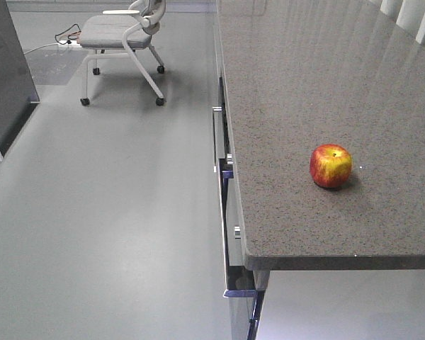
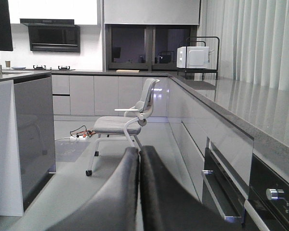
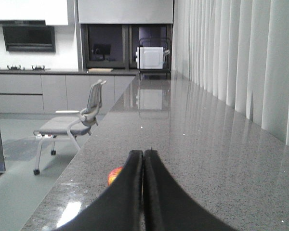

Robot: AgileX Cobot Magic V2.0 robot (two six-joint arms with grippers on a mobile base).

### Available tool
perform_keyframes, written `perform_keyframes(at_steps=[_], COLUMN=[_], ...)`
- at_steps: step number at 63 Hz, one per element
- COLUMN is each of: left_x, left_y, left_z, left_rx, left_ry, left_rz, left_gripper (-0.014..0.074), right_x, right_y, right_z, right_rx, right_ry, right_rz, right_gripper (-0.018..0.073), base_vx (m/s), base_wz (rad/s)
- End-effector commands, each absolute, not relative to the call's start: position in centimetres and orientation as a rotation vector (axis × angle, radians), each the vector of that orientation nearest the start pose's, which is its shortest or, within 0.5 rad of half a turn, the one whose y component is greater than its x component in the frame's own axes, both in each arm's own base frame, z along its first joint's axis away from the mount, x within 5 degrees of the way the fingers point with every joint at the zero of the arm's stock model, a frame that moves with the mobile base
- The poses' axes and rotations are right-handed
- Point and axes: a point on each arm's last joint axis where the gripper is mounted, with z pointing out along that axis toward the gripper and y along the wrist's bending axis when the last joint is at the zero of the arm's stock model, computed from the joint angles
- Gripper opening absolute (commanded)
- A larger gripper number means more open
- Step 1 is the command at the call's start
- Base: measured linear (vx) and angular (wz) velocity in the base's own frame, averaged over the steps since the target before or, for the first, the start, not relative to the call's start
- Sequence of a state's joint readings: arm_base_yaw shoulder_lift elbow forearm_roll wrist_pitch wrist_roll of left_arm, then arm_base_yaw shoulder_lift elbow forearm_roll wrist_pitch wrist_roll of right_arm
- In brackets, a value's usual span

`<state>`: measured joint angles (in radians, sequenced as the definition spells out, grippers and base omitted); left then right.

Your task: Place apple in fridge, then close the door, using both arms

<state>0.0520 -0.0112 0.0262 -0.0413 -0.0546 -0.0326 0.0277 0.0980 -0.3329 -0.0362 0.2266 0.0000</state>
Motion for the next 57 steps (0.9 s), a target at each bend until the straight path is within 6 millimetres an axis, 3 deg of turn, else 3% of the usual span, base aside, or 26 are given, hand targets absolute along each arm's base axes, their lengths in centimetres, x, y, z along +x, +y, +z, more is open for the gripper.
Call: perform_keyframes(at_steps=[1, 14, 24, 35, 57], left_x=[5.5, 5.5, 5.5, 5.5, 5.5], left_y=[0.3, 0.3, 0.3, 0.3, 0.3], left_z=[20.8, 20.8, 20.8, 20.8, 20.8], left_rx=[-0.102, -0.102, -0.102, -0.102, -0.102], left_ry=[1.378, 1.378, 1.378, 1.378, 1.378], left_rz=[-0.029, -0.029, -0.029, -0.029, -0.029], left_gripper=[-0.0006, -0.0006, -0.0006, -0.0006, -0.0006], right_x=[5.0, 8.4, 11.8, 15.5, 19.6], right_y=[0.0, 0.1, 0.1, 0.2, 0.3], right_z=[33.2, 36.7, 37.4, 36.8, 33.1], right_rx=[-0.04, -0.041, -0.042, -0.045, -0.156], right_ry=[1.455, 1.596, 1.773, 1.927, 2.175], right_rz=[-0.023, -0.024, -0.025, -0.026, -0.084], right_gripper=[-0.0003, -0.0003, -0.0003, -0.0003, 0.0021], base_vx=[0.0, 0.0, 0.0, 0.0, 0.0], base_wz=[0.0, 0.0, 0.0, 0.0, 0.0])
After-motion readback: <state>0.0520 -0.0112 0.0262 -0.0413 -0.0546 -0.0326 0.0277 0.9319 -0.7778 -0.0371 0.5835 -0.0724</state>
